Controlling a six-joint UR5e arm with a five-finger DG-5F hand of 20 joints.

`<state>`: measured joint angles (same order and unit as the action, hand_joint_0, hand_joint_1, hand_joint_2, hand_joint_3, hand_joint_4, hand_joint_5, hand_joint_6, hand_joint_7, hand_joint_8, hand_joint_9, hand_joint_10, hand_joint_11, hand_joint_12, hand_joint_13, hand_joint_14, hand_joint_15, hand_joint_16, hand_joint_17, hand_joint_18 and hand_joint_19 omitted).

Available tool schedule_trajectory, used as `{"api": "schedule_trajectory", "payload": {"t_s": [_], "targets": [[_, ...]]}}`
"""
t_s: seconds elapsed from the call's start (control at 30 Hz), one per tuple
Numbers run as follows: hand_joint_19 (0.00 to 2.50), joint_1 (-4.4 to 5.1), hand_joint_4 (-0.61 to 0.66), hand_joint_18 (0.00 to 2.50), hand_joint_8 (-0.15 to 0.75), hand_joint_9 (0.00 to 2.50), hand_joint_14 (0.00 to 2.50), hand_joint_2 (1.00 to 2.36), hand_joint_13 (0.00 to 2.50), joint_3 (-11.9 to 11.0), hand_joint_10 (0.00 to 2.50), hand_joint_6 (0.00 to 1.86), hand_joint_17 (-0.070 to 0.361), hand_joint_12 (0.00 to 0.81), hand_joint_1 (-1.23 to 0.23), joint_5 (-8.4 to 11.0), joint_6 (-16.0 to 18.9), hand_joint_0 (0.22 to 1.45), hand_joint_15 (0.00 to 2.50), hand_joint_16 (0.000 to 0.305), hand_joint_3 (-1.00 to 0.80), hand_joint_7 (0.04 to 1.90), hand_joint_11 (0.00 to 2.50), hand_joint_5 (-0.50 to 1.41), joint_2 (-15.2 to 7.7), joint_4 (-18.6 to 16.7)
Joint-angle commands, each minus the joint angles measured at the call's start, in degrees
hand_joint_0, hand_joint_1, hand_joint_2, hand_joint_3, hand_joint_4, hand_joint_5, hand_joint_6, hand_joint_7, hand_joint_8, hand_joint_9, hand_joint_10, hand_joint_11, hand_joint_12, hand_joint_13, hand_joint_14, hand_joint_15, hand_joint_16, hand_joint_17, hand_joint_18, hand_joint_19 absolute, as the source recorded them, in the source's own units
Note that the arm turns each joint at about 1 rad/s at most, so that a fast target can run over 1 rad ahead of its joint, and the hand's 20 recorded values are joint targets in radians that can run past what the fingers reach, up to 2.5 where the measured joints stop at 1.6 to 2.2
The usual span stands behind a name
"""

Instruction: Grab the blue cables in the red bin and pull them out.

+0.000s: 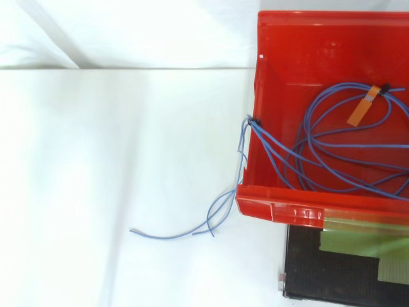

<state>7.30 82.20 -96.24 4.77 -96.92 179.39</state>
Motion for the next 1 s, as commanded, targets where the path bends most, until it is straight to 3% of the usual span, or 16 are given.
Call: {"api": "schedule_trajectory", "payload": {"t_s": [0.0,0.5,0.67,0.97], "targets": [[0.56,0.17,0.21,0.31,0.280,0.60,0.01,1.00,0.35,-0.02,0.01,0.01,0.096,0.321,-0.79,0.00,-0.06,0.83,0.31,0.043,-1.00,0.15,0.20,0.39,0.07,0.00],[0.56,0.96,0.21,0.31,0.279,0.60,0.01,1.00,0.36,0.07,0.01,0.00,0.096,0.322,-0.79,0.35,-0.33,0.83,0.32,0.043,-1.00,0.15,0.20,0.39,-0.11,0.00],[0.56,1.04,0.21,0.31,0.280,0.60,0.01,1.00,0.36,-0.02,0.01,0.01,0.096,0.322,-0.79,0.26,-0.15,0.83,0.31,0.043,-1.00,0.15,0.20,0.39,-2.39,-0.18],[0.56,1.13,0.21,0.31,0.281,0.60,0.01,1.00,0.36,0.07,0.01,0.01,0.096,0.322,-0.79,0.26,-0.06,0.83,0.31,0.043,-1.00,0.15,0.20,0.39,-2.66,-2.11]]}}
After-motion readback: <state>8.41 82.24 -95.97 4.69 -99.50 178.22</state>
